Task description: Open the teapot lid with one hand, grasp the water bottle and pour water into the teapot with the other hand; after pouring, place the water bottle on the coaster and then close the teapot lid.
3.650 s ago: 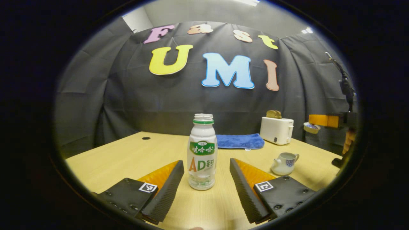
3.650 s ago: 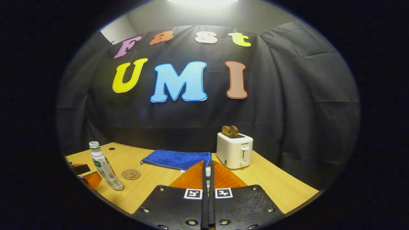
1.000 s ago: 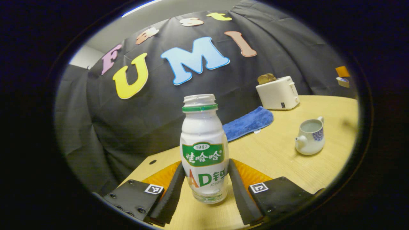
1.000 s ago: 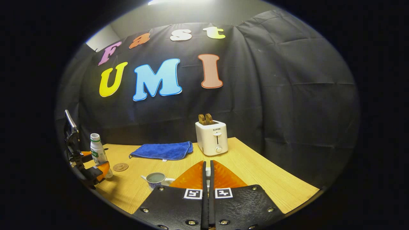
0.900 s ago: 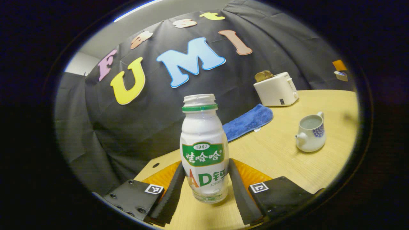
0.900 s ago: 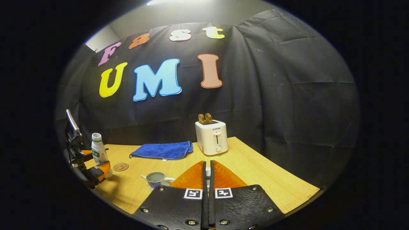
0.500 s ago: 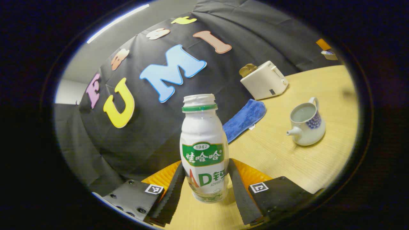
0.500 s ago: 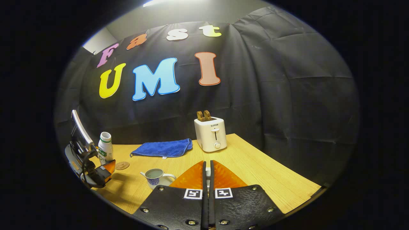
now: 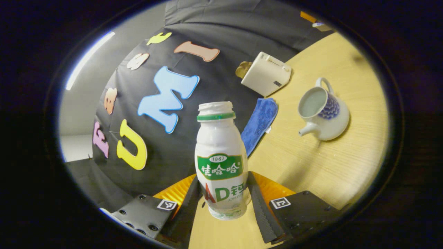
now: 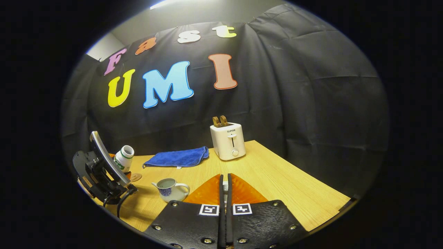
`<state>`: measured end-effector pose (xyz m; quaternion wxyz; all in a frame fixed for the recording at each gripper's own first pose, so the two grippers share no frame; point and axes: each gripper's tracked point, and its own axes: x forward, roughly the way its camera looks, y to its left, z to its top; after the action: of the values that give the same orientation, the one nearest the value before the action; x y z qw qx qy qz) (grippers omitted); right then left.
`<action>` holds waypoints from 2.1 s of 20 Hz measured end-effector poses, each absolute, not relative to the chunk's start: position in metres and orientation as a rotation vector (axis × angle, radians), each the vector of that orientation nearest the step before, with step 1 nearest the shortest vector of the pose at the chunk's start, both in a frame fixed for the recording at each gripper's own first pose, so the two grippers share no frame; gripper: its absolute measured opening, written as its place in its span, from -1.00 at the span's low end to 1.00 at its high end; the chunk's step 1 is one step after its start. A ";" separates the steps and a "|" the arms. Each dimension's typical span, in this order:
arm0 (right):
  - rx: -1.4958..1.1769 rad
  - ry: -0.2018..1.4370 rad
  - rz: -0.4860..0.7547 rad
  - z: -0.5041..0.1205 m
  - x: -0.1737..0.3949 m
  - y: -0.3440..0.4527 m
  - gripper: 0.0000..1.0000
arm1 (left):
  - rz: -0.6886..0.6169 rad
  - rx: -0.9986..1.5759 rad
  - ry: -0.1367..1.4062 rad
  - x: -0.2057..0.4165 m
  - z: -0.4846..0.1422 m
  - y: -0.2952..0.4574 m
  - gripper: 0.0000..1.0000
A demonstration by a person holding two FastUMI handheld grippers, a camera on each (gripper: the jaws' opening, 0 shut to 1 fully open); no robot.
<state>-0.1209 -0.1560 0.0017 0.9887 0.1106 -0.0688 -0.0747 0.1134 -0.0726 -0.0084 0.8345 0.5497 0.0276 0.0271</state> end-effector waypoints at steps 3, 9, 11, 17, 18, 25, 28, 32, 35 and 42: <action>0.228 -0.140 -0.147 0.000 -0.122 -0.158 -0.99 | 0.051 1.240 0.050 0.111 -0.005 -0.078 0.75; 0.224 -0.141 -0.136 -0.002 -0.124 -0.158 -0.99 | 0.033 1.384 0.035 0.109 -0.004 -0.089 0.75; 0.226 -0.141 -0.134 -0.002 -0.125 -0.158 -0.99 | 0.029 1.419 0.031 0.112 -0.003 -0.091 0.75; 0.215 -0.141 -0.128 -0.002 -0.125 -0.157 -0.99 | 0.031 1.508 0.019 0.114 -0.002 -0.095 0.75; 0.214 -0.142 -0.127 -0.003 -0.126 -0.157 -0.99 | 0.030 1.524 0.013 0.114 -0.001 -0.097 0.75; 0.204 -0.139 -0.124 -0.004 -0.126 -0.156 -0.99 | 0.015 1.618 -0.012 0.116 0.002 -0.104 0.75; 0.205 -0.137 -0.127 -0.005 -0.126 -0.157 -0.99 | 0.011 1.657 -0.019 0.115 0.003 -0.107 0.75; 0.205 -0.131 -0.126 -0.008 -0.126 -0.157 -0.99 | 0.014 1.697 -0.029 0.116 0.005 -0.107 0.75; 0.207 -0.129 -0.122 -0.008 -0.126 -0.157 -0.99 | 0.020 1.721 -0.041 0.115 0.008 -0.107 0.75; 0.213 -0.124 -0.125 -0.012 -0.127 -0.159 -0.99 | 0.025 1.780 -0.068 0.115 0.014 -0.112 0.75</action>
<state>-0.1274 -0.1589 -0.0117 0.9905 0.1060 -0.0617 -0.0621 0.1153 -0.1119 0.0140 0.6290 0.7767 -0.0295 0.0109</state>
